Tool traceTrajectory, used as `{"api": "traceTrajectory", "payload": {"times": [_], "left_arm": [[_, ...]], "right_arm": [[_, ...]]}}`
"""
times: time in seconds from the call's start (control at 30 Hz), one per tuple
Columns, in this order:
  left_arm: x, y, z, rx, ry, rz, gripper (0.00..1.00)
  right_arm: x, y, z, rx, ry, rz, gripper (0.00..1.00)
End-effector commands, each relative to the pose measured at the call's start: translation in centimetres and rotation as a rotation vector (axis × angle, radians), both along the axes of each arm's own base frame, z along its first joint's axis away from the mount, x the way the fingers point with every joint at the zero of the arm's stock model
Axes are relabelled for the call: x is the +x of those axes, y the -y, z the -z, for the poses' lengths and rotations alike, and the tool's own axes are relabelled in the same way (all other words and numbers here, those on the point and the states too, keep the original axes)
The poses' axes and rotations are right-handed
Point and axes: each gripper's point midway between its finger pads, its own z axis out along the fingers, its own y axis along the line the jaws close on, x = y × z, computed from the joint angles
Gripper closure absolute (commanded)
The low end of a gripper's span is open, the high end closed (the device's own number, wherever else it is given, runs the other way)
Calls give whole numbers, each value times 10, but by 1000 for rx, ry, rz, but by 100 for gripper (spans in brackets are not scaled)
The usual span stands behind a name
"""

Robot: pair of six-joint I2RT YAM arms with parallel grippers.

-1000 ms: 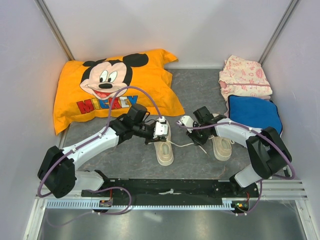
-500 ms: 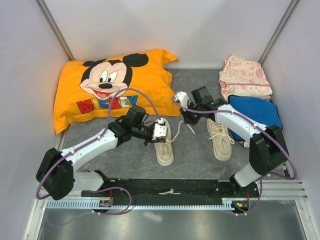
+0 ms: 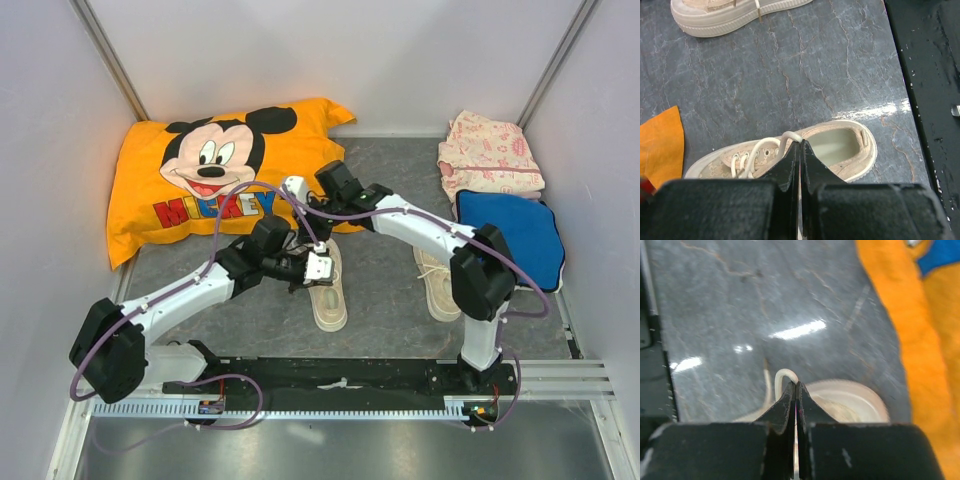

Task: Tie the shoes

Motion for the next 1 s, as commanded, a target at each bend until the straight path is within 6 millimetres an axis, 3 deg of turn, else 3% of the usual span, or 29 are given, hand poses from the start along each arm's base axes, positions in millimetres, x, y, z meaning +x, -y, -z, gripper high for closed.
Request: {"api": "traceTrajectory", "payload": {"times": [0.0, 0.07, 0.1, 0.13, 0.17, 0.2, 0.27, 0.37, 0.47, 0.63, 0.83, 0.97], "left_arm": [[-1, 5, -14, -56, 71, 33, 98], [-1, 4, -10, -50, 68, 29, 98], [-1, 3, -8, -45, 66, 26, 99], [0, 2, -6, -43, 61, 17, 98], [1, 3, -7, -46, 64, 9, 98], [3, 3, -6, -40, 62, 1, 98], [4, 3, -3, -38, 52, -7, 98], [7, 4, -3, -46, 55, -22, 98], [10, 5, -3, -53, 64, -29, 98], [16, 5, 1, -51, 77, -40, 98], [23, 5, -1, -56, 102, -52, 98], [26, 5, 0, -56, 102, -54, 99]], "right_arm": [[-15, -36, -17, 105, -67, -69, 100], [-20, -40, -11, 103, -104, -79, 99], [-26, -37, -8, 86, -134, -93, 91], [-26, -34, -5, 69, -143, -95, 79], [-23, -33, -10, 61, -118, -106, 53], [-28, -24, -8, 25, -148, -107, 43], [-19, -9, -19, 22, -142, -79, 30], [-13, 19, -31, 26, -153, -36, 26], [-21, 47, -35, 2, -179, -29, 26], [-53, 85, -24, -27, -275, -44, 31], [-83, 90, -16, 9, -391, -89, 35], [-85, 88, -10, 15, -415, -101, 36]]}}
